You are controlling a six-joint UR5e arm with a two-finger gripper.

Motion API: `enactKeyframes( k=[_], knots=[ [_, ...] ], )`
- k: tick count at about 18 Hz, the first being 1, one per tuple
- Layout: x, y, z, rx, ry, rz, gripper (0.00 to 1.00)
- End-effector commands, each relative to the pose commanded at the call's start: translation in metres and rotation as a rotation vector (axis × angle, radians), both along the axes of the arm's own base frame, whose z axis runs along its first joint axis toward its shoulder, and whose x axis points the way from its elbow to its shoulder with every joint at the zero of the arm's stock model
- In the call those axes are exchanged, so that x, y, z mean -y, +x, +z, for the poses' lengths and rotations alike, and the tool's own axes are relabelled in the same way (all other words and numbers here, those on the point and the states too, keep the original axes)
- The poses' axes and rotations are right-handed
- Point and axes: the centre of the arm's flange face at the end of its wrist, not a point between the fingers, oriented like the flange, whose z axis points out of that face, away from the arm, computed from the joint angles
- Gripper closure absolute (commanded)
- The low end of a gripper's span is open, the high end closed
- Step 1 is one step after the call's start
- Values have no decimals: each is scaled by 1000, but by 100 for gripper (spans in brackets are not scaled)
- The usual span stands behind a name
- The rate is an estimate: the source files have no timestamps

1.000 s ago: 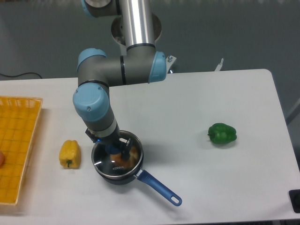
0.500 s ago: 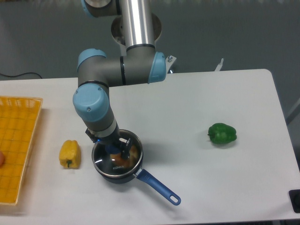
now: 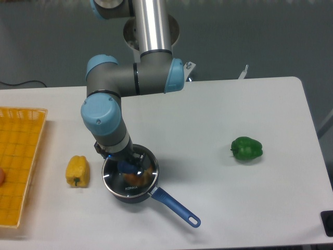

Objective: Close the pot lid

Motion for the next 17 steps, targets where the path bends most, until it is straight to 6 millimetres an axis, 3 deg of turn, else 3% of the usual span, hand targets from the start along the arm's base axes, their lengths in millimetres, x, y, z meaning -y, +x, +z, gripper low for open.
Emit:
enactKeyframes(
  k=[3,5,8,12,17],
  knots=[
    [2,-1,9,-8,11,-3,0],
    [10,-6,35,-30,45,-9,0],
    [22,-19,51,-46,51,-119,0],
    [56,-45,60,-47,36,-182,0],
    [118,-80,69,12,-25,-275,0]
  ],
)
